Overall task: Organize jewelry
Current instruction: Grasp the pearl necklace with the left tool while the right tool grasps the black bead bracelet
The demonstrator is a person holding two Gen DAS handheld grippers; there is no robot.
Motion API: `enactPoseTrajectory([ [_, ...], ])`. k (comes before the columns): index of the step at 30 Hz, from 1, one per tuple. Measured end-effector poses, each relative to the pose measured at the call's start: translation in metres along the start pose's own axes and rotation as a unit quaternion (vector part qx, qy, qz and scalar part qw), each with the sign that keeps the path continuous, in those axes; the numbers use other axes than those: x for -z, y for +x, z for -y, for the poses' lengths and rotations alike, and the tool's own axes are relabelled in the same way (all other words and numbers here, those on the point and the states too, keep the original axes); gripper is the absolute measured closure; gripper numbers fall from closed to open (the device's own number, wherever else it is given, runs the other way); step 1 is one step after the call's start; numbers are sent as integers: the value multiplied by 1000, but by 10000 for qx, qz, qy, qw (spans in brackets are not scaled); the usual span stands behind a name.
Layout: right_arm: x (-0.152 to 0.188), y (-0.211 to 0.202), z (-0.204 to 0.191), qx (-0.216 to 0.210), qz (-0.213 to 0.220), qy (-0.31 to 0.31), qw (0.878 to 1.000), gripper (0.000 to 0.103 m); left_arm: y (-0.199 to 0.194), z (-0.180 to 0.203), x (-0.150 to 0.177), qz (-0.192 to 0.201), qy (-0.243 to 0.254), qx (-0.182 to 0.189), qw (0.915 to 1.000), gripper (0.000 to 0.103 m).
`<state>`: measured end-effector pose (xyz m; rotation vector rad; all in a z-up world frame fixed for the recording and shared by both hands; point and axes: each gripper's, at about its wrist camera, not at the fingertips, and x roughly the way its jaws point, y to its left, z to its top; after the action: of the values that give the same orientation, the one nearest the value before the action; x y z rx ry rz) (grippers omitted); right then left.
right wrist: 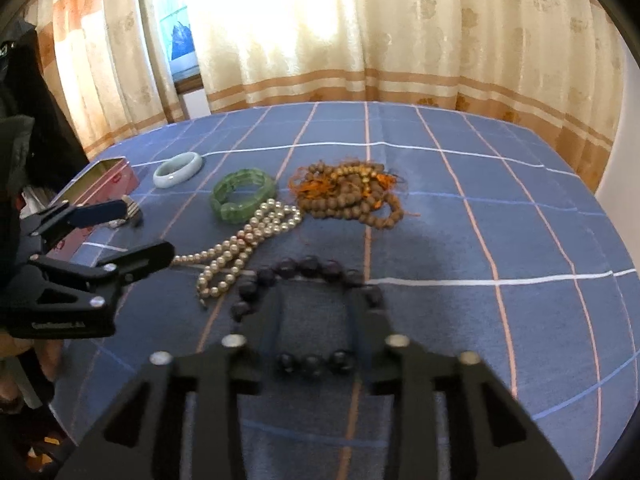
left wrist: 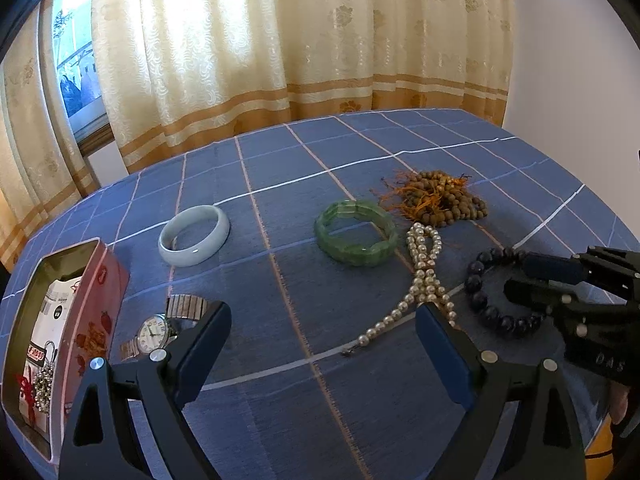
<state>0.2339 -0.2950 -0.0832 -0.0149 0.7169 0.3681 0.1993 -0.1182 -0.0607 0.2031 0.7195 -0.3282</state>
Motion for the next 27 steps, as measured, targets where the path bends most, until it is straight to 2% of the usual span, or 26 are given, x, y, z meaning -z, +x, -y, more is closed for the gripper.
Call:
enactPoseTrajectory([
  [5,0,4,-5,211,-120,-107,9996,66,1,6,-1,-4,66,58,10000,10],
  [9,2,-4,-2,15,104,-37,9999,57,2,8,-3,-6,90,124,9999,10],
  [12,5,-9,-12,-78,216,-358,9991,57,6,4,-4,-64,-11,177,9998,10],
  [16,6,-3,-31,-156,57,-891,9959,58,9,-4,-5,-107,-207,209,9995,10],
  [17,6,1,-35,-141,-35,-1006,9948,66,9,-4,-5,-117,-214,228,9994,10],
  [18,6,5,-37,-110,-116,-1081,9940,81,10,-3,-6,-126,-200,229,9995,10],
  [19,7,8,-39,-48,-163,-1140,9933,87,10,-1,-6,-131,-172,240,9995,10],
  [21,6,7,-36,154,-108,-1017,9946,87,11,3,-7,-134,-109,294,9994,10],
  [27,4,-6,-5,215,246,-120,9994,88,16,24,-13,-138,168,541,9983,10],
])
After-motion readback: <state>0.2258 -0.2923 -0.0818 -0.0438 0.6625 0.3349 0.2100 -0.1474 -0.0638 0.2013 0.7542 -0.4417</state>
